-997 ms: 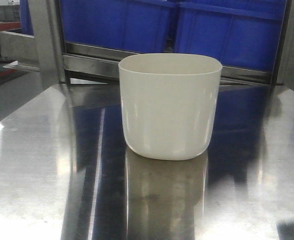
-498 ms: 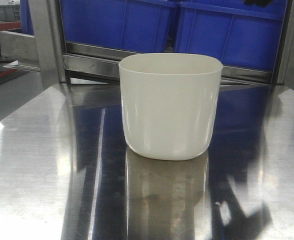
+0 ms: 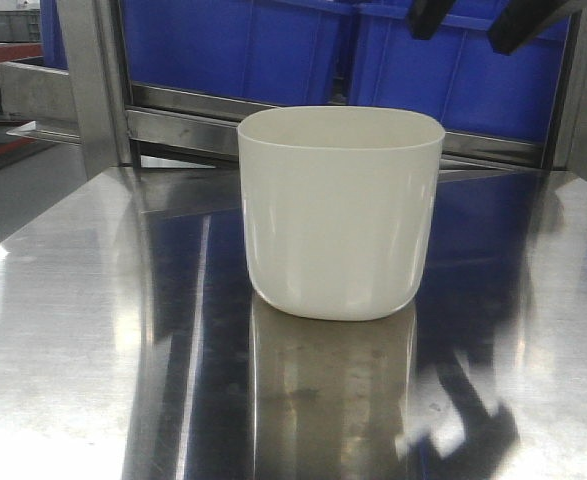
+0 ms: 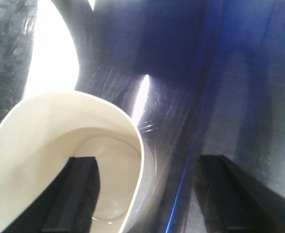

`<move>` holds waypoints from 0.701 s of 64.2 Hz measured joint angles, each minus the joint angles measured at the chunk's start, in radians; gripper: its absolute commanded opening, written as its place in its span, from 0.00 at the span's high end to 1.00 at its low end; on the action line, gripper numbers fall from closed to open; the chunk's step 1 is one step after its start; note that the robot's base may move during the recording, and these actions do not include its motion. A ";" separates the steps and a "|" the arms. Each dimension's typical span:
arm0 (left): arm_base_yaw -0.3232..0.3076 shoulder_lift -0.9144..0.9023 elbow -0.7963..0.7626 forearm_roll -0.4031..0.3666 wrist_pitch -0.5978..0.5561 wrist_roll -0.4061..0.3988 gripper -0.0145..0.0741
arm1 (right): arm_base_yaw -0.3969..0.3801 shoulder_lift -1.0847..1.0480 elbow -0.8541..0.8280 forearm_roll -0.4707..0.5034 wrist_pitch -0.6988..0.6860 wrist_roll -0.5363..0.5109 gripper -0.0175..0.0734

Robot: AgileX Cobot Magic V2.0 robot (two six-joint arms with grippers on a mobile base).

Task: Move white bin to right shelf second layer
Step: 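Lower the right gripper into the white bin's rim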

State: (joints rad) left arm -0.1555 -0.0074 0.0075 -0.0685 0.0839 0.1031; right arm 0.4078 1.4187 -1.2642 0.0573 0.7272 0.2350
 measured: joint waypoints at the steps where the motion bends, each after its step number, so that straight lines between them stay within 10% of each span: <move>1: 0.000 0.000 0.000 0.000 0.000 0.000 0.74 | 0.000 0.000 0.000 0.000 0.000 0.000 0.20; 45: 0.000 0.000 0.000 0.000 0.000 0.000 0.74 | 0.000 0.140 0.000 0.026 0.008 -0.002 0.20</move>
State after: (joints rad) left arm -0.1555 -0.0074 0.0075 -0.0685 0.0839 0.1031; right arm 0.4078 1.5590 -1.2642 0.0830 0.7353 0.2329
